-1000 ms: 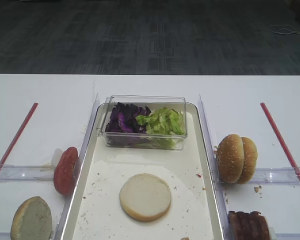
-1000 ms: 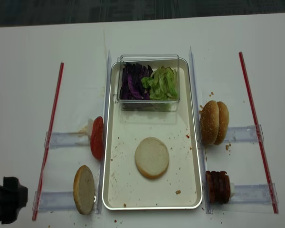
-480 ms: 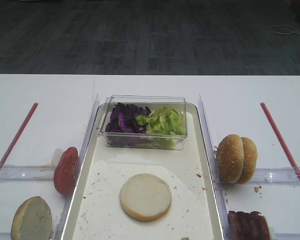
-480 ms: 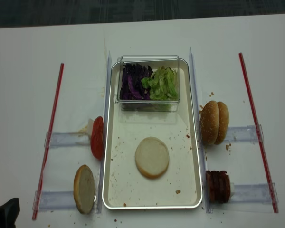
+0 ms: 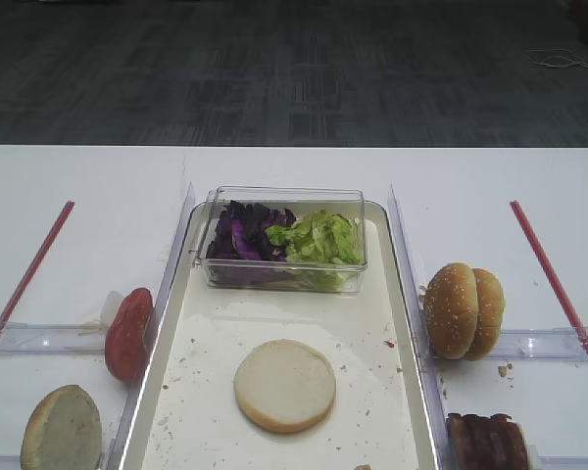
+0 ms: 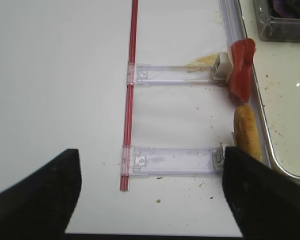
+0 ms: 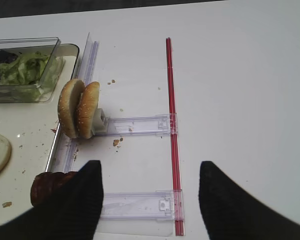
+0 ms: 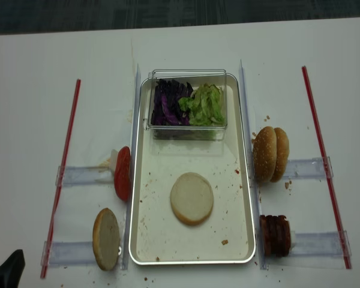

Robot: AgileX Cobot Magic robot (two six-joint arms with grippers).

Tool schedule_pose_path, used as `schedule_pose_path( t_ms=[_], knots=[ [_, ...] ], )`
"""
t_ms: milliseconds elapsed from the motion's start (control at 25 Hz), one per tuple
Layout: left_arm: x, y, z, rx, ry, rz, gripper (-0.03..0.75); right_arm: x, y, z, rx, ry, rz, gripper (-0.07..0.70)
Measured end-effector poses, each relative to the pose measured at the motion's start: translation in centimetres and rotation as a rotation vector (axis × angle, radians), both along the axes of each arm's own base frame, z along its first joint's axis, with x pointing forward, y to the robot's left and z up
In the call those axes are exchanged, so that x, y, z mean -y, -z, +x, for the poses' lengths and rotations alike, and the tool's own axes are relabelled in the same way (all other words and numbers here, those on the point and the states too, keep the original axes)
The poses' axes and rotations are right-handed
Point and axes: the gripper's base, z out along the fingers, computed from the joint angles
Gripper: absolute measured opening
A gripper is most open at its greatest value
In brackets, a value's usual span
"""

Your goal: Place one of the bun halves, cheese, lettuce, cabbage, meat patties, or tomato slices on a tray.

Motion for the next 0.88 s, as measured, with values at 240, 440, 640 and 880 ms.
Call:
schedule_pose_path(
  t_ms=[240, 440, 640, 880],
  knots=[
    [0.1, 0.0, -1.2, 0.086, 0.005, 0.011, 0.547, 0.0, 0.0, 0.0, 0.0, 0.001, 0.002, 0.464],
    [0.1, 0.0, -1.3, 0.088, 0.007, 0.014, 0.547, 0.0, 0.0, 0.0, 0.0, 0.001, 0.002, 0.464],
    [0.1, 0.0, -1.3, 0.089, 0.007, 0.014, 0.547, 0.0, 0.0, 0.0, 0.0, 0.002, 0.003, 0.464],
    [0.1, 0.0, -1.3, 0.089, 0.007, 0.014, 0.547, 0.0, 0.0, 0.0, 0.0, 0.002, 0.003, 0.464]
  ],
)
